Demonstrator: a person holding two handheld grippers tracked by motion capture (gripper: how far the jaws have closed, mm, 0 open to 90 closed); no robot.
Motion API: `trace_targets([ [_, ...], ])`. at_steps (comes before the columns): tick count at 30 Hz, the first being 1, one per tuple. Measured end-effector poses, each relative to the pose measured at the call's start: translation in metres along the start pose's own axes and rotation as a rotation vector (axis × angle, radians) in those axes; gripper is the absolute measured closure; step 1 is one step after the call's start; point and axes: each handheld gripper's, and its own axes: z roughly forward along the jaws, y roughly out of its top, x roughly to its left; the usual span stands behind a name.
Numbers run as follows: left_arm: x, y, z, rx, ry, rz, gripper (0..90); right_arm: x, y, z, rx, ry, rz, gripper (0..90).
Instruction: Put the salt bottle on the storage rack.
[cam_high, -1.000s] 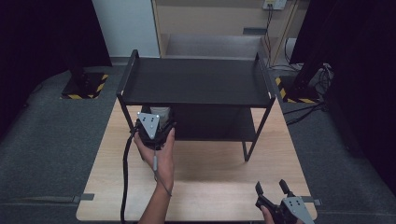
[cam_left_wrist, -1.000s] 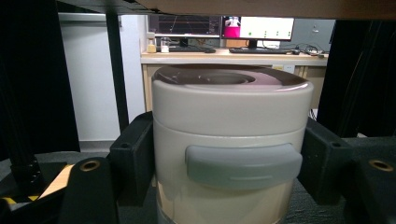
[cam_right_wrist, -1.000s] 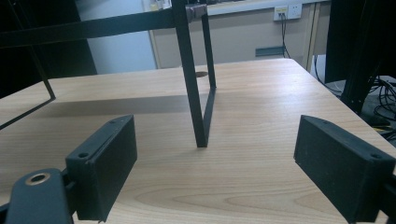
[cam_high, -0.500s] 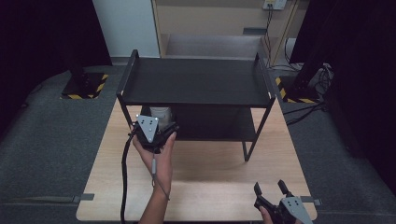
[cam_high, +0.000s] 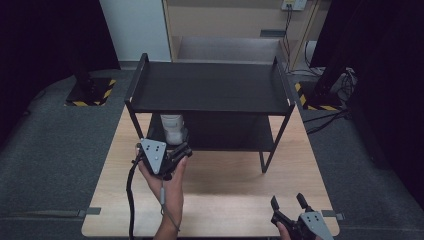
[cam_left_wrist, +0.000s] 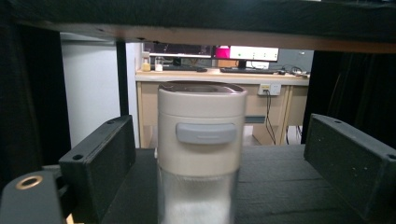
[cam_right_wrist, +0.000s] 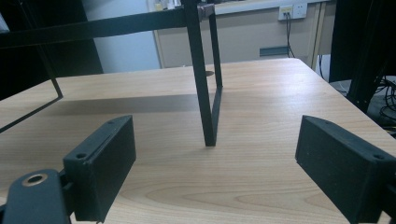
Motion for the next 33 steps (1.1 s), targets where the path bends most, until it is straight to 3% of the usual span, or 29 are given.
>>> trace_targets([
  [12,0.004,-0.017,-0.039,0.021,-0.029,-0.003,7.8,0.003,-0.001,-0.001,-0.016,0.011,-0.001,12.3],
  [21,0.021,-0.035,-0.065,0.033,-0.038,-0.049,8.5,0.007,0.000,-0.002,-0.021,0.022,-0.006,12.3],
  [33,0.042,-0.049,-0.087,0.105,-0.060,-0.046,8.2,0.012,0.000,-0.005,-0.026,0.024,-0.008,12.0],
])
